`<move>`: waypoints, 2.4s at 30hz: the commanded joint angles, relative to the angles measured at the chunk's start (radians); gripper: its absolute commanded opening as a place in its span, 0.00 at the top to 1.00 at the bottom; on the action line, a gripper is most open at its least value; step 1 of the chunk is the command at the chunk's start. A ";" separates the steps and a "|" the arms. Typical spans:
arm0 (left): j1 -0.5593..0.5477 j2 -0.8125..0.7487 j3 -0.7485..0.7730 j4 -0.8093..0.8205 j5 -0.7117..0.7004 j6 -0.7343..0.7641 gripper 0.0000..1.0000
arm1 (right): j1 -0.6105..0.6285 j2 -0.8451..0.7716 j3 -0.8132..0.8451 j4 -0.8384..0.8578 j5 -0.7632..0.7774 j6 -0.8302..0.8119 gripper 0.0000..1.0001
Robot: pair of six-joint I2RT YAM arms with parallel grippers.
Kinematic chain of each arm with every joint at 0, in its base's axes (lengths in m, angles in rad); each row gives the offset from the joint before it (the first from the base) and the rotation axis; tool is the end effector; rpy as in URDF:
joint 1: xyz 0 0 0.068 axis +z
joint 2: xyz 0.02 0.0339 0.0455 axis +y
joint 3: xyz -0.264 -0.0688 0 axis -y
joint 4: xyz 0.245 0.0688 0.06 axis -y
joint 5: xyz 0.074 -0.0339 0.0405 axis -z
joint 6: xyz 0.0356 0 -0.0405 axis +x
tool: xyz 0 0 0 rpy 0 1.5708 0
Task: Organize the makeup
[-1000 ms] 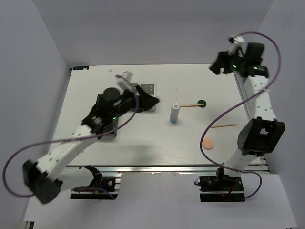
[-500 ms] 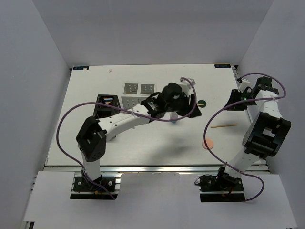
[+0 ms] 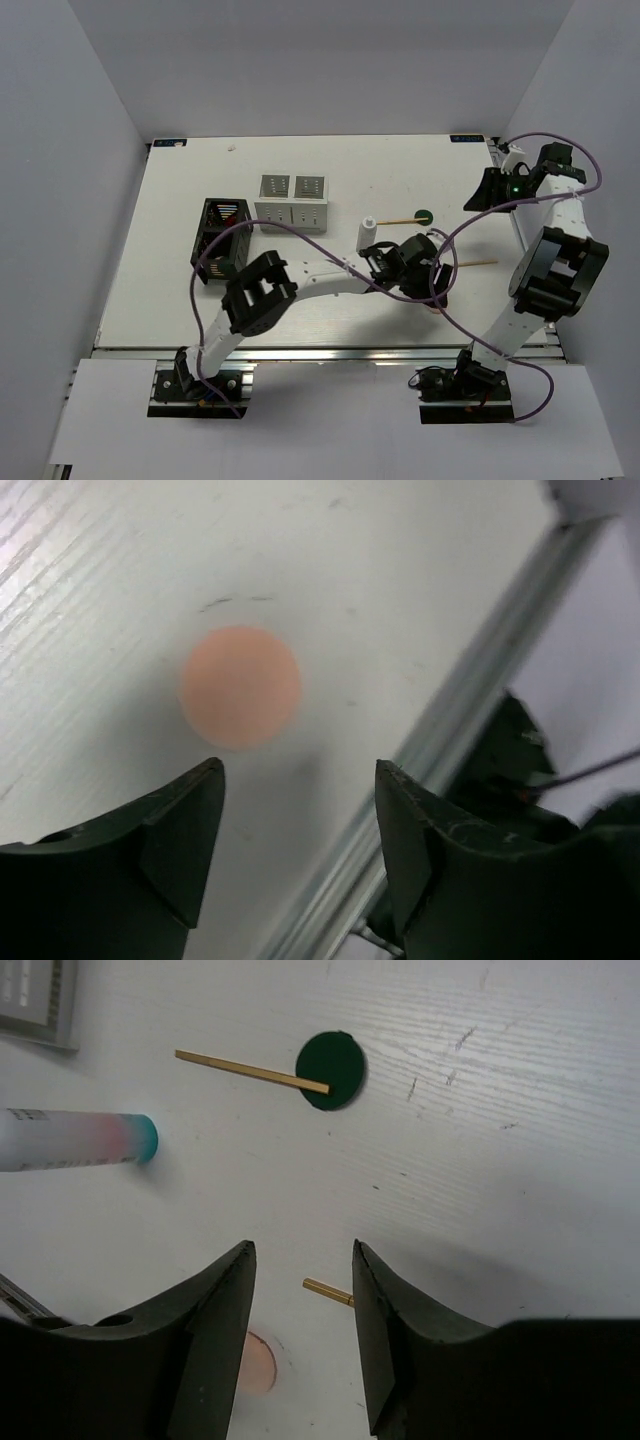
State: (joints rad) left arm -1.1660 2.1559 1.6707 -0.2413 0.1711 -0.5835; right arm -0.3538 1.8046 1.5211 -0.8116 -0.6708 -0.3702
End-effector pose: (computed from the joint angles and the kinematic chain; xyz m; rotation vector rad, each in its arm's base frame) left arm 0.1882 -0.4547 0.1999 0.8224 2.4030 -1.0143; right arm 0.3640 -0.1108 0.2688 -0.2235 2.4087 0.5788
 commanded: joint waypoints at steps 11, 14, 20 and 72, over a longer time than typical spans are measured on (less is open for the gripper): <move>-0.027 0.214 0.294 -0.190 -0.239 0.065 0.27 | -0.030 -0.169 -0.078 -0.006 -0.145 0.022 0.50; -0.046 0.251 0.308 -0.213 -0.239 0.079 0.30 | -0.042 -0.160 -0.068 -0.008 -0.161 0.034 0.50; -0.093 0.309 0.314 -0.228 -0.231 0.082 0.34 | -0.056 -0.142 -0.047 -0.027 -0.168 0.039 0.50; 0.407 -1.315 -0.681 -0.704 -1.066 -0.293 1.00 | 0.289 -0.218 -0.256 0.170 0.079 -0.042 1.00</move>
State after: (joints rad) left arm -0.8589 0.8169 1.0317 -0.9810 -0.9333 -0.9298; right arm -0.0704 1.5715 1.2304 -0.6724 -0.6029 -0.4454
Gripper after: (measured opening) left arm 0.009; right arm 0.004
